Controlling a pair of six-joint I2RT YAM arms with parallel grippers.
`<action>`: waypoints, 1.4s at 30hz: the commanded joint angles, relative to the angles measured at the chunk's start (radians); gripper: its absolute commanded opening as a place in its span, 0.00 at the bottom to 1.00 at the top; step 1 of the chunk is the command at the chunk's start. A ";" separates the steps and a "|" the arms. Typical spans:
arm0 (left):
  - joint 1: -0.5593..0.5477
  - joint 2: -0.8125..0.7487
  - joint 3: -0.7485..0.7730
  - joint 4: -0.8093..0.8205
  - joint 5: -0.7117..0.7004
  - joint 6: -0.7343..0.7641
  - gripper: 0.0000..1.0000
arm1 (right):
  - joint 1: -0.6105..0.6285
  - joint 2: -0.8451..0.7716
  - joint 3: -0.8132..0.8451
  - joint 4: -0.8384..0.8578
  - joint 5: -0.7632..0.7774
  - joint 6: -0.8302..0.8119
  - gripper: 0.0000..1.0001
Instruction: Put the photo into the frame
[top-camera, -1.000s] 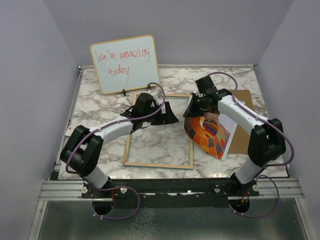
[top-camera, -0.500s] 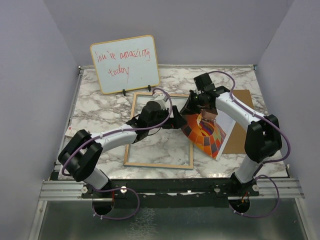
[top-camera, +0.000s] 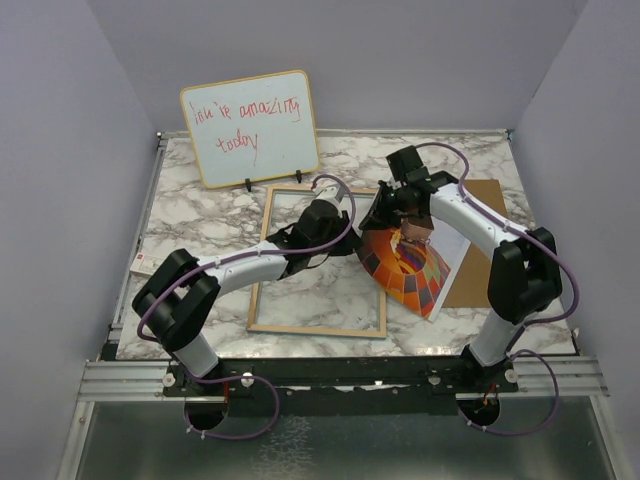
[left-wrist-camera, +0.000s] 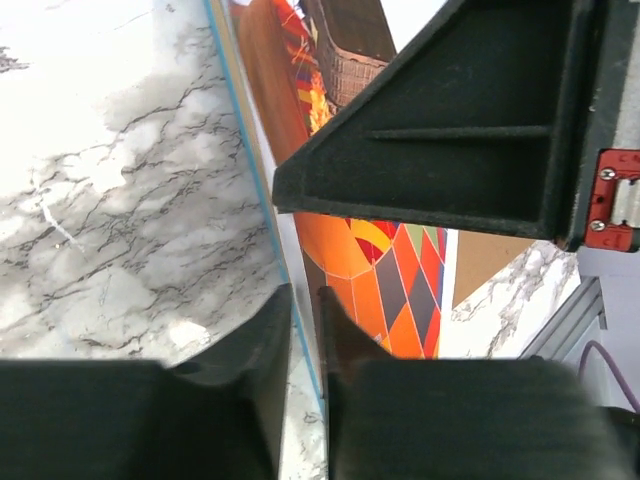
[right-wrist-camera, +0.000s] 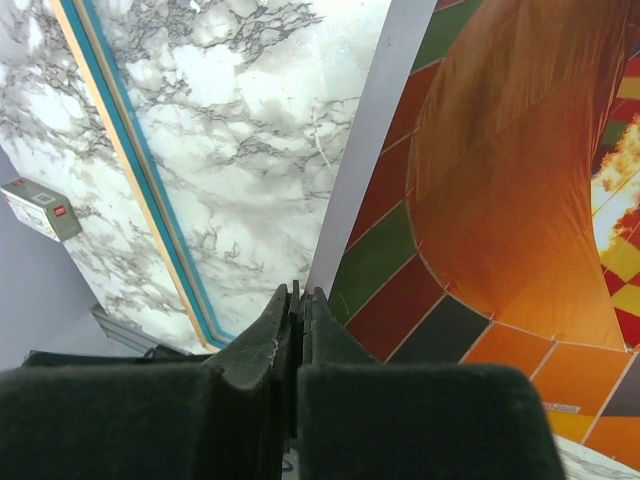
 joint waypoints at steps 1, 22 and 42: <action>-0.006 0.005 0.036 -0.080 -0.051 0.074 0.09 | 0.002 0.027 0.049 -0.066 0.055 -0.017 0.02; -0.033 -0.111 0.063 -0.240 -0.188 0.452 0.00 | 0.002 0.227 0.393 -0.286 0.398 -0.034 0.74; -0.035 -0.174 0.059 -0.193 -0.135 0.506 0.05 | 0.002 0.368 0.604 -0.463 0.504 -0.061 0.15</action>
